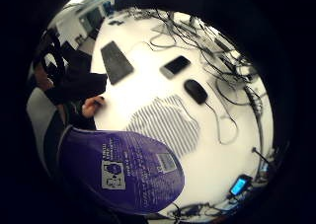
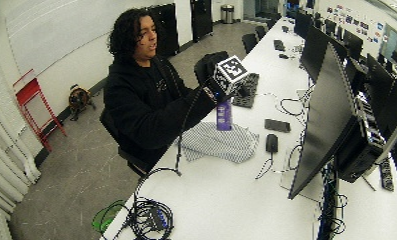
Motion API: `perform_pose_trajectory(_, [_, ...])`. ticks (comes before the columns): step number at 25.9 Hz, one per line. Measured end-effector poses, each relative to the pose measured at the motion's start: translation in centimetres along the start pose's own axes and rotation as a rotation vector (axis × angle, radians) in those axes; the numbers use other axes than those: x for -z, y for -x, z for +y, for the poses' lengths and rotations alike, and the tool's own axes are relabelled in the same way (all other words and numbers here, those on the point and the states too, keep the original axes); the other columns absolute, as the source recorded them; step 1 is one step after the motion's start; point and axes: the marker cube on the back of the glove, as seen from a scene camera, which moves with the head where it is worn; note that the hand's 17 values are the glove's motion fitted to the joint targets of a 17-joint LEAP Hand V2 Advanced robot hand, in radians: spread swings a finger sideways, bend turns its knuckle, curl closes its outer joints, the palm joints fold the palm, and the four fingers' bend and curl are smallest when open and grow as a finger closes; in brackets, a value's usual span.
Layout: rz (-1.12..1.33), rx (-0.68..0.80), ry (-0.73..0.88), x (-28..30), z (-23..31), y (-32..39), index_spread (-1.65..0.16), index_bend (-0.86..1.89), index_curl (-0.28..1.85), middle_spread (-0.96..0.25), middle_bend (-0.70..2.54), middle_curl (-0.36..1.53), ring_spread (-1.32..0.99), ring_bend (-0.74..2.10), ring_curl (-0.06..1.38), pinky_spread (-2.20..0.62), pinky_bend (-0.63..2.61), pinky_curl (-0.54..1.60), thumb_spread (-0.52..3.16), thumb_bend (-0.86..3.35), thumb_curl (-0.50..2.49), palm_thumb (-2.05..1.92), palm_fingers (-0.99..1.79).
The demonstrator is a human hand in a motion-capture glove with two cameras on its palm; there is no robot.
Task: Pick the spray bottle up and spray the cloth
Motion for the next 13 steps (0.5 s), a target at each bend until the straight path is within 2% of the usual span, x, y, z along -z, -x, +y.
perform_pose_trajectory(7, [-0.352,0.065,-0.225,-6.2,-3.3,-1.1,-0.31,0.15,0.5,-0.18,0.59,0.58,-0.22,0.66,0.5,-0.25,0.46,0.45,0.15,-0.03,0.75,1.05,1.23])
perform_pose_trajectory(13, [-0.457,0.041,-0.272,-11.4,-3.7,-2.6,-0.31,0.14,0.5,-0.18,0.6,0.59,-0.22,0.66,0.51,-0.25,0.47,0.45,0.15,-0.03,0.76,1.06,1.21])
